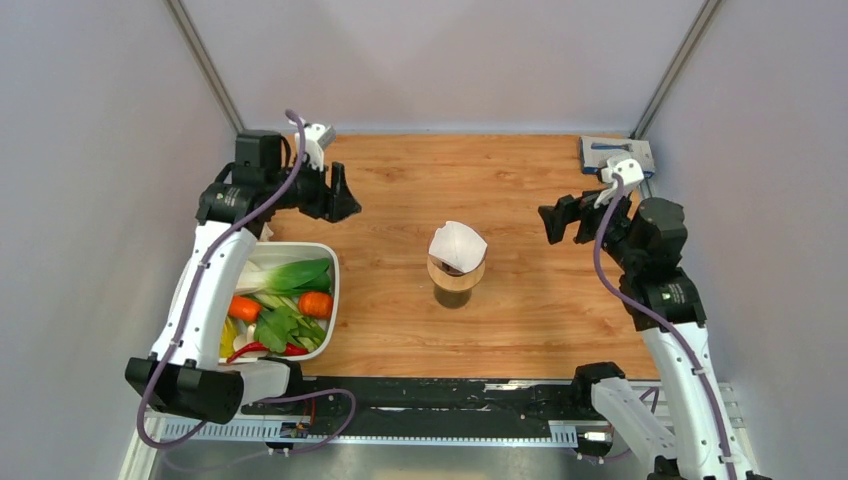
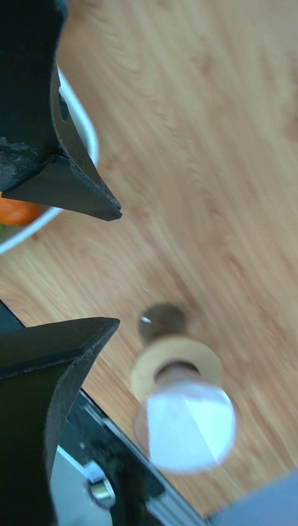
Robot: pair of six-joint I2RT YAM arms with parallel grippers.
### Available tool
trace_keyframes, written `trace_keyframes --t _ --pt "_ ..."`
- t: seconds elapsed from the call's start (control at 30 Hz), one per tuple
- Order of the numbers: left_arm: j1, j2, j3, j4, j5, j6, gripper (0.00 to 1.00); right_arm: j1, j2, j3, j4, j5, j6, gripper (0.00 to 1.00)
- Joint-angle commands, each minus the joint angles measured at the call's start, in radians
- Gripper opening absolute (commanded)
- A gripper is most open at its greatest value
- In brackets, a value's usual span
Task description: Place the coffee filter in the dripper
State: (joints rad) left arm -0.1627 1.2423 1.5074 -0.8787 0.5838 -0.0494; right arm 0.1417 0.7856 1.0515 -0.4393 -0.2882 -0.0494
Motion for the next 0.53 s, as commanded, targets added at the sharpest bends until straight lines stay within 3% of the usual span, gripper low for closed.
trace_keyframes --t 0.0,0.27,0.5 --pt "0.004 -0.022 -0.165 -0.023 -0.236 0.104 0.69 -0.024 -0.013 -0.151 0.014 0.150 -0.066 1.00" --pt "-0.004 -0.040 -0.387 0.113 -0.419 0.118 0.71 -0.103 -0.005 -0.345 0.110 0.140 -0.073 1.00" --pt "-0.015 -0.079 -0.444 0.182 -0.479 0.128 0.71 -0.147 -0.015 -0.355 0.133 0.102 -0.054 1.00"
